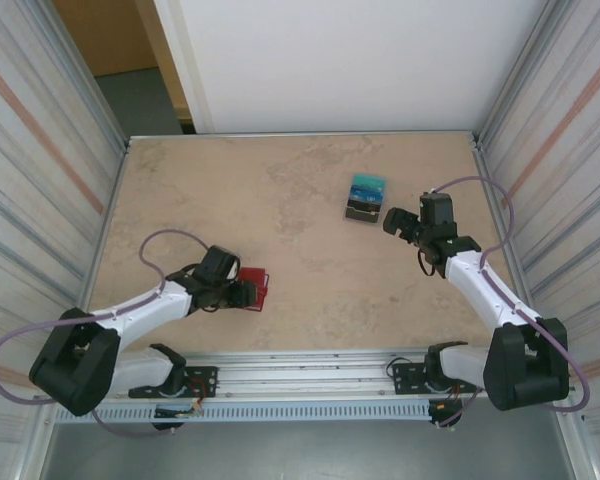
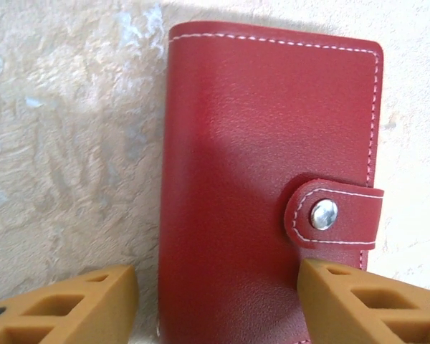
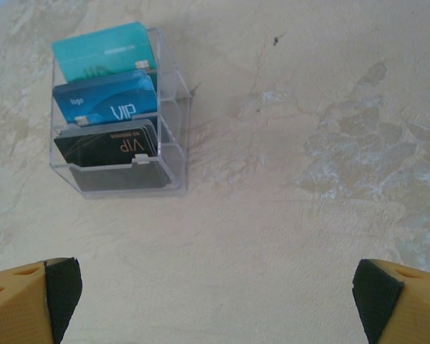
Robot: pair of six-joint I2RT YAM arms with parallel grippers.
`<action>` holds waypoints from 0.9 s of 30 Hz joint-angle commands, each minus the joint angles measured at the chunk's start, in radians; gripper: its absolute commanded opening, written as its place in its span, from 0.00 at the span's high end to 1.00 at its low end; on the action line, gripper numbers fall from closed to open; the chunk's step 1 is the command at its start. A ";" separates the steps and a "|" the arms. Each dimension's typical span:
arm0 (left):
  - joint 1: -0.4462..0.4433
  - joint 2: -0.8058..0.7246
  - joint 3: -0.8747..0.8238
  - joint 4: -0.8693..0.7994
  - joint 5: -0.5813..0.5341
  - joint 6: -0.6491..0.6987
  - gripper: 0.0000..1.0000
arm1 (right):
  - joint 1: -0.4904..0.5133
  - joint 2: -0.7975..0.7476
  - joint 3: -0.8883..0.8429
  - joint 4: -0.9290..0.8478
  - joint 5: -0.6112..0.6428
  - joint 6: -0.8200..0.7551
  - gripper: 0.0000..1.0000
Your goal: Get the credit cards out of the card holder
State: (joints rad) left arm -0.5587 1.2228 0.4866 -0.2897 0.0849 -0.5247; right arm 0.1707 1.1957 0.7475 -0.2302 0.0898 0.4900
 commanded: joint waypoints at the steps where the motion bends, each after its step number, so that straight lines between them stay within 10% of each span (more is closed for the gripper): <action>1: -0.036 0.053 -0.016 0.040 0.056 -0.017 0.44 | 0.019 -0.018 0.021 -0.062 0.039 0.035 0.01; 27: -0.052 -0.095 -0.126 0.285 0.173 -0.250 0.86 | 0.420 0.272 0.077 0.136 -0.419 0.326 0.02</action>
State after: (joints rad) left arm -0.6044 1.1492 0.3874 -0.0471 0.2443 -0.7368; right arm 0.5671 1.4296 0.8028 -0.1871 -0.2344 0.7517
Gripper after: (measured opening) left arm 0.160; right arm 0.985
